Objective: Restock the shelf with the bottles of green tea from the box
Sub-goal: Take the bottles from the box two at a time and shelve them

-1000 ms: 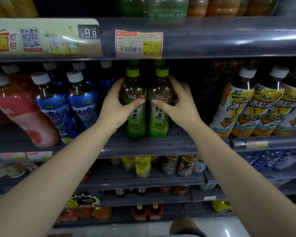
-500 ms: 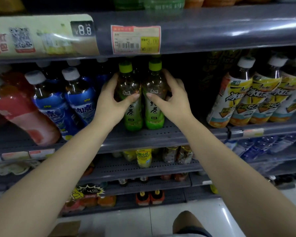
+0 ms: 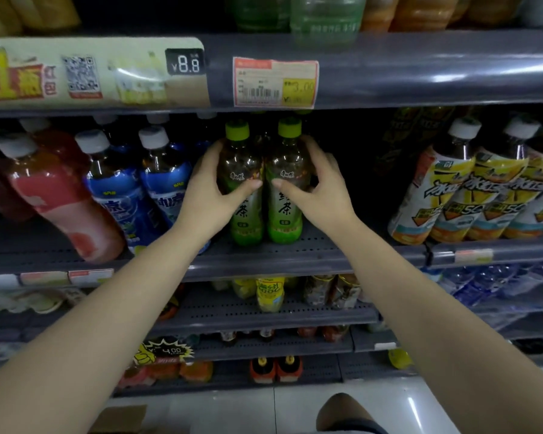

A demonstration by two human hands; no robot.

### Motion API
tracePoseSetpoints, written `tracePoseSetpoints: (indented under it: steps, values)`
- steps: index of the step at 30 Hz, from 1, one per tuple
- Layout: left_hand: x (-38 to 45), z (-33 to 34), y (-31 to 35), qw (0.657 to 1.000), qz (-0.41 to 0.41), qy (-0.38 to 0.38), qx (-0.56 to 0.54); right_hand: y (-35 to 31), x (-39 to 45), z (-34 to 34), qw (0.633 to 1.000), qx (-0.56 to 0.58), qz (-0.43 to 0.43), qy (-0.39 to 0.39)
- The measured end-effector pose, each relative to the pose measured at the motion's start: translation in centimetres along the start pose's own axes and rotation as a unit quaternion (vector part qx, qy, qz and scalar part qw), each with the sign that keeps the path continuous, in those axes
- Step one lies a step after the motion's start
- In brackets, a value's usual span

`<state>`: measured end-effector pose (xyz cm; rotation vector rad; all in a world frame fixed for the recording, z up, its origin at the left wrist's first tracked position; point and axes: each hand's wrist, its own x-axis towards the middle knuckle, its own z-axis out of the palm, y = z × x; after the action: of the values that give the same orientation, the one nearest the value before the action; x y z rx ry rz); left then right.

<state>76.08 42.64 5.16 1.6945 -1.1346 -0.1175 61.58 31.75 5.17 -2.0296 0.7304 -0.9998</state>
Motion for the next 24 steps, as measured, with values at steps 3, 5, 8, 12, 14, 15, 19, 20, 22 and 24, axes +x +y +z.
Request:
tracePoseSetpoints:
  steps: [3,5,8,12,14,15,19,20,22,24]
  values:
    - [-0.4,0.1,0.2,1.000,0.010,-0.001,0.004,-0.5,-0.3,-0.3,0.999,-0.034,-0.010,-0.003]
    - [-0.7,0.0,0.2,1.000,0.012,-0.003,0.008,-0.5,-0.8,-0.5,0.999,-0.031,-0.007,-0.008]
    - [-1.5,-0.4,0.5,0.999,-0.001,-0.003,0.037,-0.7,-1.8,-0.7,1.000,-0.020,0.010,-0.008]
    - [-2.3,-1.4,1.2,0.998,-0.028,-0.013,0.054,-1.7,-3.4,-1.3,0.999,-0.008,0.031,-0.003]
    - [-2.9,-1.9,1.4,0.998,-0.038,-0.030,0.037,-2.4,-4.5,-1.4,0.999,-0.004,0.048,0.013]
    - [-3.5,-2.1,1.4,0.998,-0.042,-0.042,0.028,-2.9,-5.3,-1.4,0.998,-0.004,0.059,0.022]
    - [-7.7,-3.3,1.3,0.996,-0.042,-0.076,0.002,-4.7,-8.6,-0.7,0.997,0.004,0.072,0.039]
    - [-8.9,-3.8,1.1,0.996,-0.041,-0.079,-0.001,-5.1,-9.3,-0.3,0.997,0.013,0.068,0.036]
    - [-11.1,-4.8,0.1,0.996,-0.040,-0.077,0.003,-6.1,-10.3,0.8,0.998,0.038,0.054,0.017]
    - [-12.9,-5.9,-1.4,0.996,-0.050,-0.073,0.013,-7.1,-10.9,2.4,0.997,0.071,0.036,-0.015]
